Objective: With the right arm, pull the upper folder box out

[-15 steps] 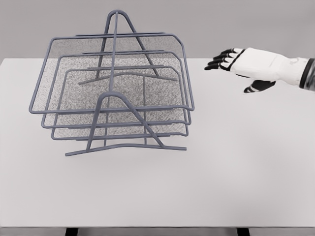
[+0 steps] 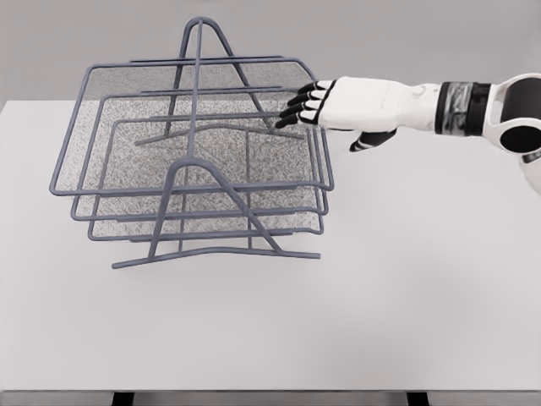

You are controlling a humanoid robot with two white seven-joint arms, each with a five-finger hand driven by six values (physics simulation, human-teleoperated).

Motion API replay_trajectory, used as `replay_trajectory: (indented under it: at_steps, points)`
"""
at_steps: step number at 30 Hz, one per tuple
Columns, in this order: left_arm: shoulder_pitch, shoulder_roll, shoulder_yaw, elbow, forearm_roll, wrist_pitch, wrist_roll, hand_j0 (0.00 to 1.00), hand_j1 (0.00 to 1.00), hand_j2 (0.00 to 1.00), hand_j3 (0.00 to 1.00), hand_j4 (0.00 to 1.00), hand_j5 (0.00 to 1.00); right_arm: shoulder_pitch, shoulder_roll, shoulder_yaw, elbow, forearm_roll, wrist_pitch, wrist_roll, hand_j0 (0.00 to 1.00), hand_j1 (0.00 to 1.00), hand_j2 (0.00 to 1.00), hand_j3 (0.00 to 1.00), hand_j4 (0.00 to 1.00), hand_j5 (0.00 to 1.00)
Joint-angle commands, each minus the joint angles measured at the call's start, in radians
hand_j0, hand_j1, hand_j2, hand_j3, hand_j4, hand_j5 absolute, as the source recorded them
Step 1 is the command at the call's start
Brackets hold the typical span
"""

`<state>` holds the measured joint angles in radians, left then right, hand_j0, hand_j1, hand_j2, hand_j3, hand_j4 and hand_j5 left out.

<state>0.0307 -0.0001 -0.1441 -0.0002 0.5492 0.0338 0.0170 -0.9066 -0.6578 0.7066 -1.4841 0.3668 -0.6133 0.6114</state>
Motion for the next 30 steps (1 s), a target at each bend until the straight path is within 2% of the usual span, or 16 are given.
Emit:
replay_trajectory:
  at_steps: [1, 4, 8, 13, 14, 16, 19, 24, 30]
  points:
    - [0.0, 0.0, 0.0, 0.0, 0.0, 0.0, 0.0, 1.0, 1.0, 1.0, 1.0, 1.0, 1.0, 0.0, -0.056, 0.001, -0.01, -0.025, 0.002, -0.001, 1.0, 1.0, 1.0, 1.0, 1.0, 1.0]
    - [0.0, 0.0, 0.0, 0.0, 0.0, 0.0, 0.0, 1.0, 1.0, 1.0, 1.0, 1.0, 1.0, 0.04, -0.04, 0.017, -0.038, -0.023, 0.002, -0.001, 1.0, 1.0, 1.0, 1.0, 1.0, 1.0]
    - [0.0, 0.0, 0.0, 0.0, 0.0, 0.0, 0.0, 1.0, 1.0, 1.0, 1.0, 1.0, 1.0, 0.049, -0.04, 0.05, -0.039, -0.017, 0.002, -0.001, 1.0, 1.0, 1.0, 1.0, 1.0, 1.0]
    - [0.0, 0.0, 0.0, 0.0, 0.0, 0.0, 0.0, 1.0, 1.0, 1.0, 1.0, 1.0, 1.0, 0.124, -0.056, 0.042, -0.033, -0.017, 0.002, -0.001, 1.0, 1.0, 1.0, 1.0, 1.0, 1.0]
    - [0.0, 0.0, 0.0, 0.0, 0.0, 0.0, 0.0, 1.0, 1.0, 1.0, 1.0, 1.0, 1.0, 0.126, -0.083, 0.028, -0.035, -0.017, 0.002, -0.001, 1.0, 1.0, 1.0, 1.0, 1.0, 1.0]
    - [0.0, 0.0, 0.0, 0.0, 0.0, 0.0, 0.0, 1.0, 1.0, 1.0, 1.0, 1.0, 1.0, 0.123, -0.181, -0.024, -0.041, -0.023, 0.002, -0.001, 1.0, 1.0, 1.0, 1.0, 1.0, 1.0]
    - [0.0, 0.0, 0.0, 0.0, 0.0, 0.0, 0.0, 1.0, 1.0, 1.0, 1.0, 1.0, 1.0, 0.104, -0.284, -0.032, -0.071, -0.091, 0.002, -0.001, 1.0, 1.0, 1.0, 1.0, 1.0, 1.0]
    - [0.0, 0.0, 0.0, 0.0, 0.0, 0.0, 0.0, 1.0, 1.0, 1.0, 1.0, 1.0, 1.0, 0.144, -0.335, -0.035, -0.07, -0.091, 0.002, -0.001, 1.0, 1.0, 1.0, 1.0, 1.0, 1.0]
    - [0.0, 0.0, 0.0, 0.0, 0.0, 0.0, 0.0, 1.0, 1.0, 1.0, 1.0, 1.0, 1.0, 0.204, -0.494, -0.124, -0.07, -0.137, 0.002, -0.001, 1.0, 1.0, 1.0, 1.0, 1.0, 1.0]
